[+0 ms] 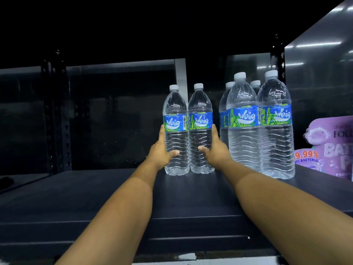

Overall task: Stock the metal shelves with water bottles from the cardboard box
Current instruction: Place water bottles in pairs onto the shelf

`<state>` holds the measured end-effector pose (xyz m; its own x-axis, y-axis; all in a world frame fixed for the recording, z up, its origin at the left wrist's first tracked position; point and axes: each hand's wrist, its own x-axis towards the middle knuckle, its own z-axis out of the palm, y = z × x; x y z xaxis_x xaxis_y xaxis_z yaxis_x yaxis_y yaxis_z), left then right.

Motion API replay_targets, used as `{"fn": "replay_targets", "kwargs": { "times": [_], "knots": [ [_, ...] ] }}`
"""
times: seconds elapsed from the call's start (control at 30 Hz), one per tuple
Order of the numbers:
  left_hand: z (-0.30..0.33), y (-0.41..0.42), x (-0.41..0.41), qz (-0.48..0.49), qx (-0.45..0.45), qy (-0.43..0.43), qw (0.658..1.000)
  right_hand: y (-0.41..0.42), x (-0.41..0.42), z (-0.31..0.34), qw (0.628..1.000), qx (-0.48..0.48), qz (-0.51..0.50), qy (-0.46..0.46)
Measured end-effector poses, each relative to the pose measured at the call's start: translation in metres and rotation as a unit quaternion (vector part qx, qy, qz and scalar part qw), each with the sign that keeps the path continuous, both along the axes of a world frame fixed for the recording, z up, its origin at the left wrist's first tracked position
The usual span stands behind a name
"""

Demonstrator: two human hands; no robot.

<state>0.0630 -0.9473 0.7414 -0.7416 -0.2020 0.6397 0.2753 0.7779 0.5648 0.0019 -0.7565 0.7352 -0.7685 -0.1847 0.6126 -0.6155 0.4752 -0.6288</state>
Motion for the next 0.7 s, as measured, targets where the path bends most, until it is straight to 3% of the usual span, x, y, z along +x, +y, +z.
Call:
{"fn": "replay_targets", "kwargs": {
  "times": [0.37, 0.7],
  "knots": [
    [0.000, 0.004, 0.002, 0.029, 0.000, 0.005, 1.000, 0.003, 0.006, 0.001, 1.000, 0.003, 0.021, -0.017],
    [0.001, 0.012, 0.018, 0.035, -0.018, -0.082, 0.996, 0.007, 0.023, 0.008, 0.994, 0.074, 0.022, -0.080]
  ]
}}
